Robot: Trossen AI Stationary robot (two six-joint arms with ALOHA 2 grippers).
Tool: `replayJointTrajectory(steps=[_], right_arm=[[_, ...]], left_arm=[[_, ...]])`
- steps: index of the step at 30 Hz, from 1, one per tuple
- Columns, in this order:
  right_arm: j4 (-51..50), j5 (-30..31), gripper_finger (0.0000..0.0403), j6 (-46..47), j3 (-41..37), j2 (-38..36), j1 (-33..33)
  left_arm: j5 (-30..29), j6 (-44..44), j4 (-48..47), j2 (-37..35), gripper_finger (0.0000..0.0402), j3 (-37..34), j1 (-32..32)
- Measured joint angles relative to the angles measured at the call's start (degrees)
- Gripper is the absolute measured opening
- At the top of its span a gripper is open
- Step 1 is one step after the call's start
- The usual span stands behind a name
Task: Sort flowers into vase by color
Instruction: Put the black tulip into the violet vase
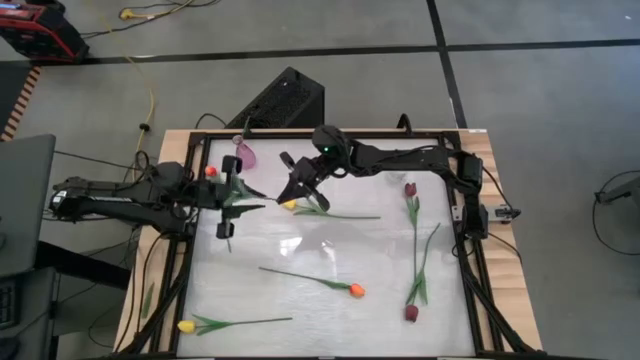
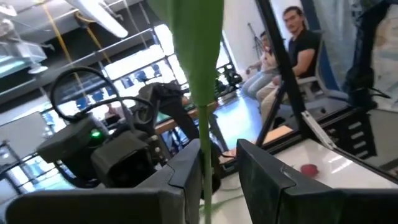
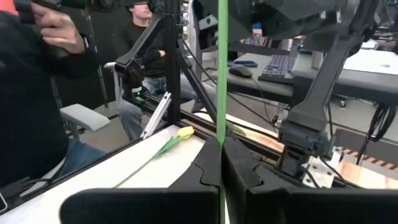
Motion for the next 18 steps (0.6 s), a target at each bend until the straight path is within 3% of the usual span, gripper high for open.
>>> replayJointTrajectory(steps=[4, 8, 18], right_arm=[[-0.02, 0.05, 0.0023, 0.00, 0.00, 0.02, 0.02], [0.09, 0.05, 0.0031, -0.14, 0.00, 0.02, 0.02], [-0.17, 1.84, 0.0092, -0.08, 0.00, 0.02, 0.02]], left_arm=[[-2.67, -0.05, -0.06, -0.02, 0.0065, 0.00, -0.03], [-4.95, -1.14, -0.13, -0.04, 0.0011, 0.00, -0.02], [-8.50, -5.30, -1.39, -0.16, 0.0001, 0.02, 0.00]])
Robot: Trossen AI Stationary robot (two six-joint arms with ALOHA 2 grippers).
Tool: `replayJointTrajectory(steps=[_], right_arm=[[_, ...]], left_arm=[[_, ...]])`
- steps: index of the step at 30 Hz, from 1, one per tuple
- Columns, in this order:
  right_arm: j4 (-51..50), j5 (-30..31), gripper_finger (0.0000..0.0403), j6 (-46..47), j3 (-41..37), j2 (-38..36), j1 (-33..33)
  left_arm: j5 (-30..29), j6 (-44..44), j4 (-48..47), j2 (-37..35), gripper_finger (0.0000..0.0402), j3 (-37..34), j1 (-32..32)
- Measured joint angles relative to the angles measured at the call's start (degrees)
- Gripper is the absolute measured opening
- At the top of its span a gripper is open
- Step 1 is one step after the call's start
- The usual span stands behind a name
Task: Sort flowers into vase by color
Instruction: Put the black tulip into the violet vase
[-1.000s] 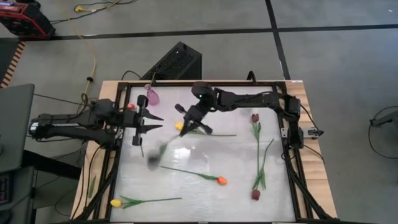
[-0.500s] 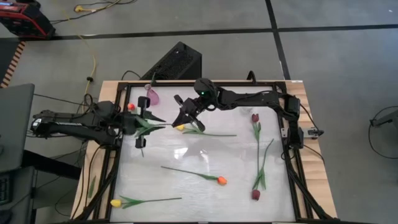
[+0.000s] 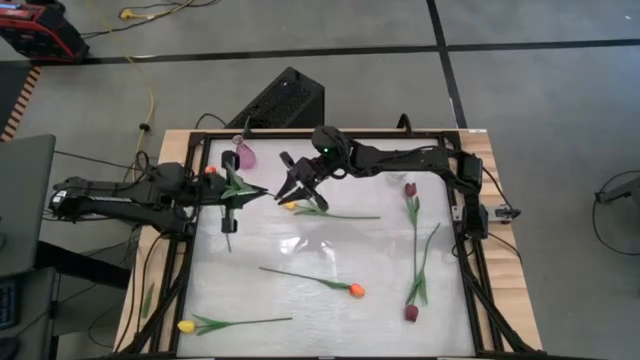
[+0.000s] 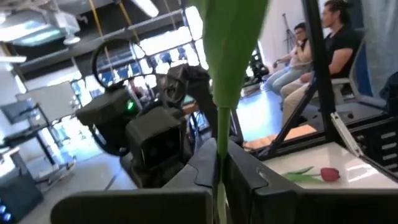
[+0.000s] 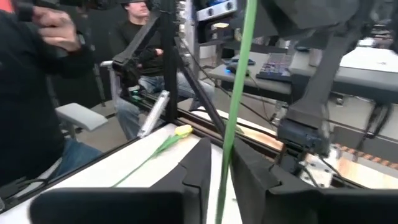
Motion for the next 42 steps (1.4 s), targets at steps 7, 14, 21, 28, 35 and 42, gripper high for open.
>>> replayJointTrajectory(steps=[7, 14, 21, 28, 35, 42], right_arm=[[-2.05, 2.66, 0.0165, 0.07, 0.00, -0.31, -1.44], [-2.45, 5.77, 0.0226, -1.08, 0.03, -2.31, -2.82], [-2.10, 12.55, 0.0235, -3.28, 2.76, -2.46, -0.31], [-2.45, 20.10, 0.0235, -5.35, 3.17, -2.45, 2.21], [-2.76, 21.53, 0.0234, -4.90, 3.17, -1.84, 2.05], [-2.60, 21.49, 0.0210, -4.90, 3.17, -1.88, 2.14]], left_arm=[[-7.87, -4.51, -6.98, -2.46, 0.0000, 0.00, 0.00], [-14.37, -9.42, -17.19, -3.86, 0.0000, 0.02, 0.04], [-14.78, -11.62, -19.32, -0.49, 0.0000, 0.02, 0.04], [-15.07, -10.90, -18.13, 2.61, 0.0000, 0.02, 0.04], [-15.71, -9.81, -14.08, 4.12, 0.0000, 0.02, 0.12], [-16.64, -9.35, -12.68, 6.17, 0.0000, 0.04, 0.15]])
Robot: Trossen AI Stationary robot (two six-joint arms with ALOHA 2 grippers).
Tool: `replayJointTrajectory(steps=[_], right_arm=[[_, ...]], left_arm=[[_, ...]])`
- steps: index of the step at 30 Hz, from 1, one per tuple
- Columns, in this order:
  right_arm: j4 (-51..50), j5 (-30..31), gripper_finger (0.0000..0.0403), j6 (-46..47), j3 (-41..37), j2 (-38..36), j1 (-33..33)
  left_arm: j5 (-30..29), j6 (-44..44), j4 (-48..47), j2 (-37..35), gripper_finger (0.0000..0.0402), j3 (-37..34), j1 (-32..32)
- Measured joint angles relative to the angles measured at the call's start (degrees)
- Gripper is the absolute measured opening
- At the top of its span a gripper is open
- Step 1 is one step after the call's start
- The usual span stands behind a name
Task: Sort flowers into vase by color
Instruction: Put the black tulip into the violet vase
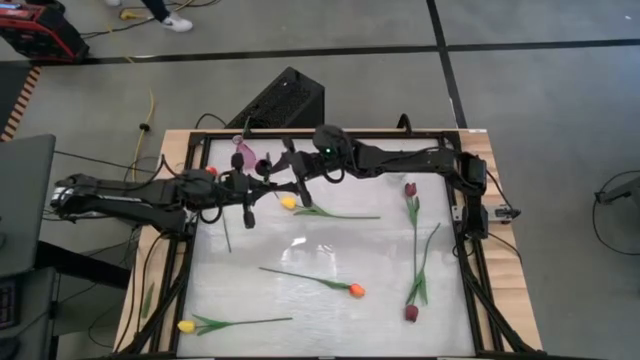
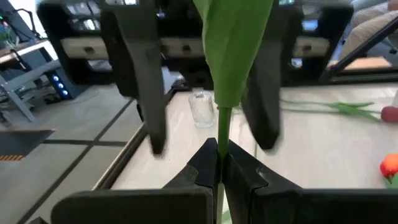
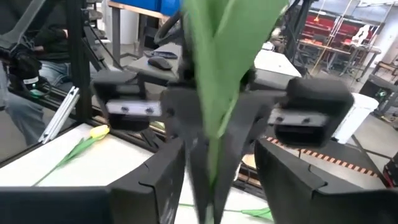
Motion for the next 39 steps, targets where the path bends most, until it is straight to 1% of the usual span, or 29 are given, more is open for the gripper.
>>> replayJointTrajectory(steps=[6, 16, 18, 21, 24, 27, 30, 33, 35, 39], right_arm=[[-0.19, -0.01, 0.0150, 0.04, 0.00, -0.02, -0.04], [-1.70, -0.03, 0.0045, 1.03, 0.02, -0.09, -0.44], [-1.69, 0.00, 0.0028, 0.56, 0.02, -0.09, -0.50], [-2.16, 0.00, 0.0026, -0.67, 0.00, -0.21, -0.74], [-2.11, 0.00, 0.0026, -0.89, -0.02, -0.52, -1.80], [-2.10, -0.02, 0.0026, -0.10, -0.02, -1.12, -3.64], [-0.27, 0.00, 0.0028, 1.62, -0.02, -1.20, -5.54], [5.13, 0.27, 0.0031, 3.77, -0.02, -0.96, -7.04], [8.66, 0.82, 0.0030, 3.94, -0.02, -0.96, -7.30], [16.69, 5.16, 0.0027, 3.22, -0.02, 0.29, -6.31]], left_arm=[[-0.12, 0.07, 1.96, 2.16, 0.0000, 0.00, 0.74], [-0.79, 1.75, 3.14, 1.66, 0.0001, 0.00, 0.87], [-0.90, 2.44, 2.45, 1.55, 0.0008, 0.00, 0.87], [-1.30, 2.90, -0.35, 0.97, 0.0038, 0.00, 0.85], [-3.76, 1.67, -4.59, -1.14, 0.0082, 0.00, 0.83], [-6.16, -1.67, -10.75, -4.39, 0.0125, 0.00, 0.83], [-7.08, -6.79, -19.23, -7.90, 0.0156, 0.00, 0.83], [-7.52, -11.85, -26.04, -10.41, 0.0173, -0.02, 0.83], [-8.45, -15.30, -26.80, -11.56, 0.0177, -1.00, 0.83], [-11.97, -19.43, -27.04, -13.36, 0.0178, -5.94, 0.83]])
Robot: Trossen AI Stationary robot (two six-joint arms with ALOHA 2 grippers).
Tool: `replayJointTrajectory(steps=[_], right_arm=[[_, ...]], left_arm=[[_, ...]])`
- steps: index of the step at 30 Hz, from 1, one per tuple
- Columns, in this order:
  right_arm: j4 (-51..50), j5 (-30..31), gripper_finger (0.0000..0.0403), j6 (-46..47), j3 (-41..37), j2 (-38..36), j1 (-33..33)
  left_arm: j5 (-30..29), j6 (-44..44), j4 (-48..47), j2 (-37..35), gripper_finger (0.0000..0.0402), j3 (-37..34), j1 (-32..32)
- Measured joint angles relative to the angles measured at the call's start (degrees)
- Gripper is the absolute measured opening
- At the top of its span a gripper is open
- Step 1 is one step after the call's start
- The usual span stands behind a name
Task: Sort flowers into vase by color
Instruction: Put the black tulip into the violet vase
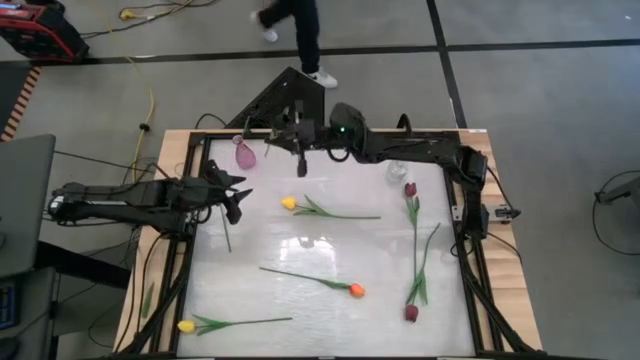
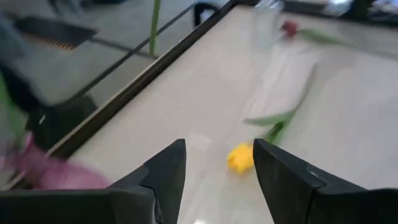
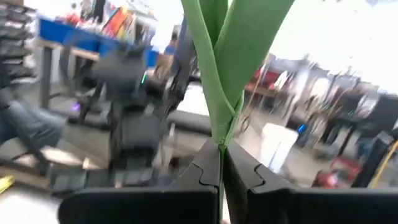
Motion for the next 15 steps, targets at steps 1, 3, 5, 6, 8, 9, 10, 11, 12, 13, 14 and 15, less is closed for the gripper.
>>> replayJointTrajectory(steps=[1, 3, 5, 6, 8, 9, 10, 11, 12, 13, 14, 15], right_arm=[[2.12, 0.19, 0.0027, 0.30, 0.00, 0.73, 0.20], [7.26, 1.02, 0.0028, 1.16, 0.00, 2.87, 0.76], [10.96, 2.91, 0.0029, 2.17, 0.00, 4.82, 0.78], [13.34, 3.89, 0.0029, 2.51, 0.04, 6.18, 0.71], [18.67, 5.10, 0.0027, 4.01, 0.85, 8.86, 0.42], [20.72, 5.32, 0.0027, 4.88, 1.53, 10.21, 0.20], [22.66, 5.96, 0.0027, 5.21, 2.91, 11.87, 0.08], [23.87, 6.72, 0.0028, 5.19, 4.29, 13.34, 0.04], [23.96, 7.35, 0.0028, 5.06, 5.74, 14.58, 0.04], [23.90, 8.00, 0.0029, 4.89, 7.55, 16.09, 0.04], [23.40, 8.47, 0.0029, 4.93, 9.16, 17.48, 0.00], [22.91, 8.51, 0.0029, 5.18, 10.68, 18.71, -0.20]], left_arm=[[-1.04, -1.16, 0.00, -0.27, 0.0178, -1.57, 0.00], [-2.10, -3.95, -0.33, -0.48, 0.0178, -4.37, 0.00], [-2.29, -5.77, -0.30, -0.67, 0.0178, -6.16, 0.00], [-2.36, -6.51, -0.43, -0.68, 0.0178, -6.68, 0.00], [-2.85, -7.05, -1.13, -0.67, 0.0178, -7.76, 0.00], [-3.56, -7.09, -1.33, -0.69, 0.0178, -8.25, 0.00], [-4.62, -7.19, -1.36, -0.70, 0.0178, -8.66, 0.00], [-5.94, -7.41, -1.39, -0.69, 0.0178, -8.99, 0.00], [-7.22, -7.58, -1.73, -0.69, 0.0178, -9.12, 0.00], [-7.99, -7.75, -1.66, -0.71, 0.0178, -9.12, 0.00], [-8.63, -7.79, -1.56, -0.98, 0.0178, -8.94, 0.04], [-9.19, -7.81, -1.67, -1.54, 0.0178, -8.67, 0.03]])
